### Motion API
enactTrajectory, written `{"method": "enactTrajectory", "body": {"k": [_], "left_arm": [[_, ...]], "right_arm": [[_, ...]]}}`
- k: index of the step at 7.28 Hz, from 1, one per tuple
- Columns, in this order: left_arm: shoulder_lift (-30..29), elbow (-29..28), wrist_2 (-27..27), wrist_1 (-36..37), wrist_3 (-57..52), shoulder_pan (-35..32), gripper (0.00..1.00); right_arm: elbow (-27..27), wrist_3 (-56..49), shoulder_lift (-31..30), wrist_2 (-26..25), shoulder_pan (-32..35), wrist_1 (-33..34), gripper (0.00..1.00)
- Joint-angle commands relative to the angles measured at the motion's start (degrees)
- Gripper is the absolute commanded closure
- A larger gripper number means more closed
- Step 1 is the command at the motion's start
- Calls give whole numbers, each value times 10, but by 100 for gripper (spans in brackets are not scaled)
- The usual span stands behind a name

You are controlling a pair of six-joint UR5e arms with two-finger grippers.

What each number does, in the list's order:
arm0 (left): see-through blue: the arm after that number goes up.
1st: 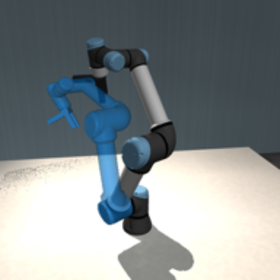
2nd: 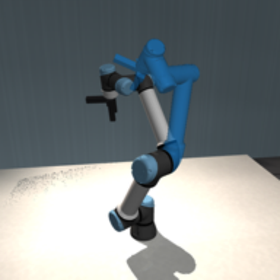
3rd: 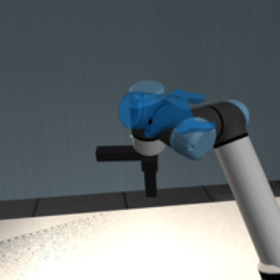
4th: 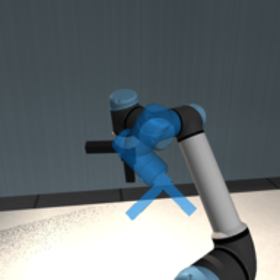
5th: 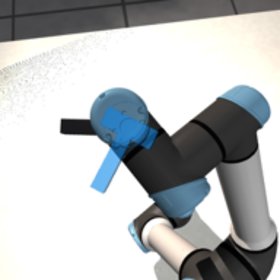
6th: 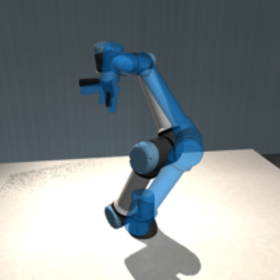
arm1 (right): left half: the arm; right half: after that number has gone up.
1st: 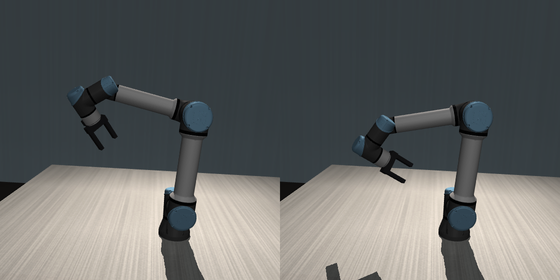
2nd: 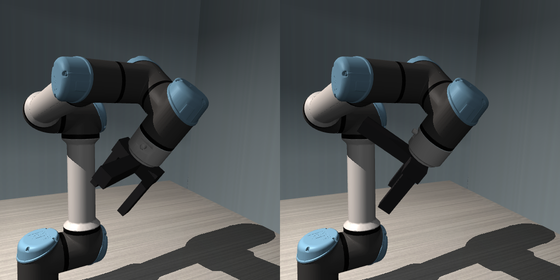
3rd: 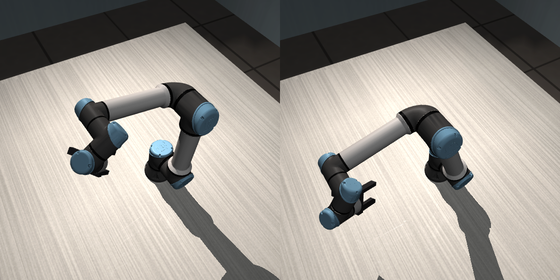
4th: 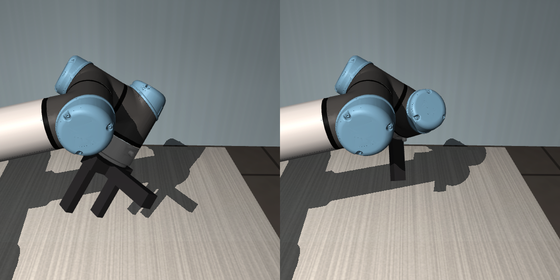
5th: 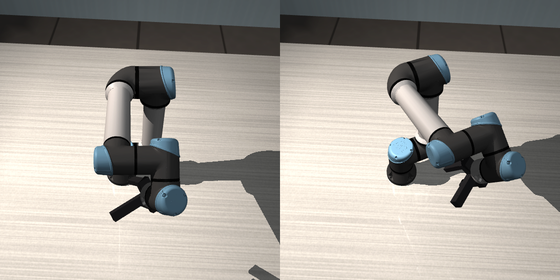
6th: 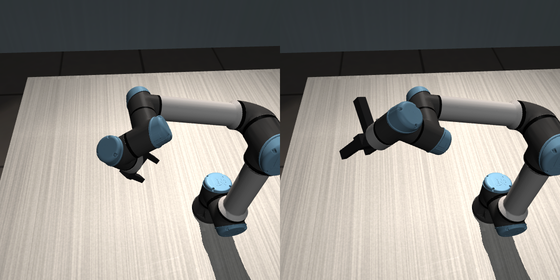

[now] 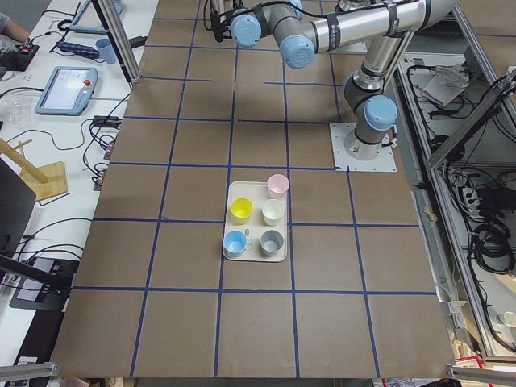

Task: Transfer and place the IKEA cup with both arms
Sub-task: 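Lift the light blue cup off the rack with the right gripper, then carry the cup toward the left gripper while the left gripper reaches to meet it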

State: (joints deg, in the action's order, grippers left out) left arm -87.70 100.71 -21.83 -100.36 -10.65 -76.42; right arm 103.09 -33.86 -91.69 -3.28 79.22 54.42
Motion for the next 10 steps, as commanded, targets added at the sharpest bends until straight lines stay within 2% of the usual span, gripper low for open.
{"method": "enactTrajectory", "body": {"k": [1, 3, 4, 7, 10], "left_arm": [[12, 3, 38, 0, 0, -19, 0], [19, -4, 53, 2, 1, -41, 0], [25, -4, 76, 2, 1, -42, 0], [32, -9, 84, 11, 1, -59, 0], [23, -10, 104, 57, 4, -60, 0]], "right_arm": [[-1, 2, -1, 6, 18, -5, 68], [-6, 43, -2, 31, 32, 1, 69], [-6, 43, -3, 30, 32, 1, 69], [-8, 44, -6, 32, 45, 2, 69], [-8, 44, -4, 32, 51, 2, 69]]}}
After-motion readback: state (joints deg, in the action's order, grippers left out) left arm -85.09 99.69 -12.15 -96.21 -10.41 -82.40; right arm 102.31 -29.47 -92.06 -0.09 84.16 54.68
